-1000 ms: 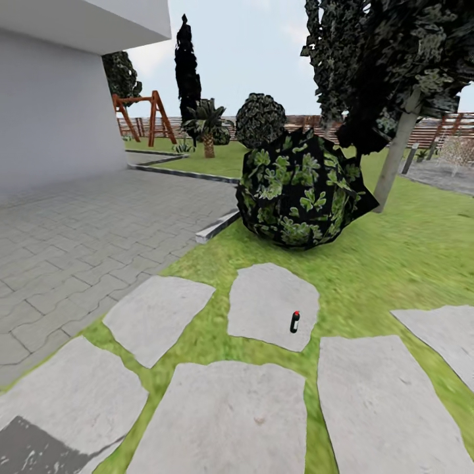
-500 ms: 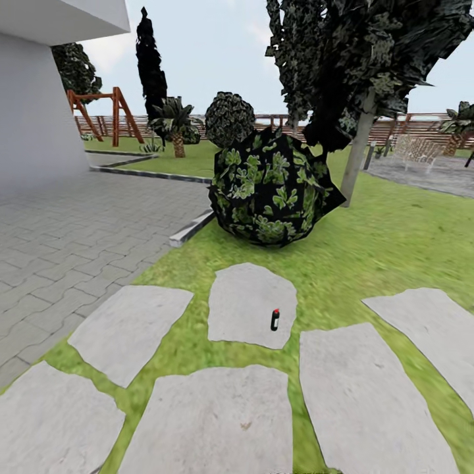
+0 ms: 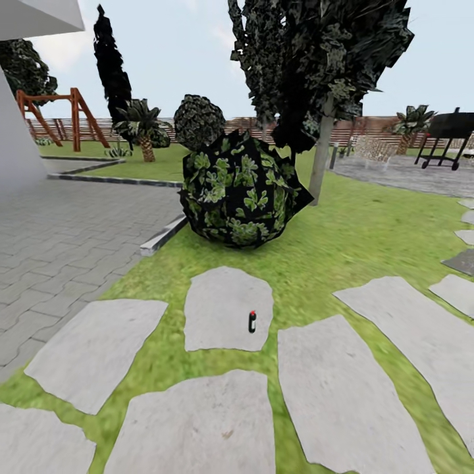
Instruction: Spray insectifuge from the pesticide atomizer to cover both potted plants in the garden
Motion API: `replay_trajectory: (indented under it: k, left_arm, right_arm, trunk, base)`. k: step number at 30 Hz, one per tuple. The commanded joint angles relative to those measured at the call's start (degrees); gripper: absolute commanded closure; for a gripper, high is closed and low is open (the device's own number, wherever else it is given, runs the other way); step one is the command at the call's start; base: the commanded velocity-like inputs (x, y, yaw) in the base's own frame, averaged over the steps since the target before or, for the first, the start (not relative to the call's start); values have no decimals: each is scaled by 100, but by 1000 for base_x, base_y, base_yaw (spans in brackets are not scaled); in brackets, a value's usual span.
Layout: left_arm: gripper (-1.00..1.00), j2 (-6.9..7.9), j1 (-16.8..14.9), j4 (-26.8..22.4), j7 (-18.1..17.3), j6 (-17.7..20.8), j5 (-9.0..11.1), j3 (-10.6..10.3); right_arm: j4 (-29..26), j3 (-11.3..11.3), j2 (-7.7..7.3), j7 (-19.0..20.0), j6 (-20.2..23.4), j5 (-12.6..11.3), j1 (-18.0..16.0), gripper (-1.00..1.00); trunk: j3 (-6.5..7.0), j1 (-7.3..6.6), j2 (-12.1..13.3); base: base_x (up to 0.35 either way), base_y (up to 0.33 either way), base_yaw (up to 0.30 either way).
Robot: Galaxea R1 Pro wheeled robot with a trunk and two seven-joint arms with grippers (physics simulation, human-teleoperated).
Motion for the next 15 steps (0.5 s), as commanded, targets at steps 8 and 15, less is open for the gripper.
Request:
replay_trajectory:
  k: [8,15]
  left_arm:
    - [-100,1,-1,2,-2,-18,-3,2]
    - [-100,1,-1,2,-2,-18,-3,1]
  right_arm:
    - [1,5,1,-7,-19,-6,-4,-100]
    - [5,9,0,-7,-19,1,-1,-100]
  trunk:
    - [-5,1,-2]
    - [-5,1,-2]
  base:
    - [321,0,-206]
    - [339,0,-14]
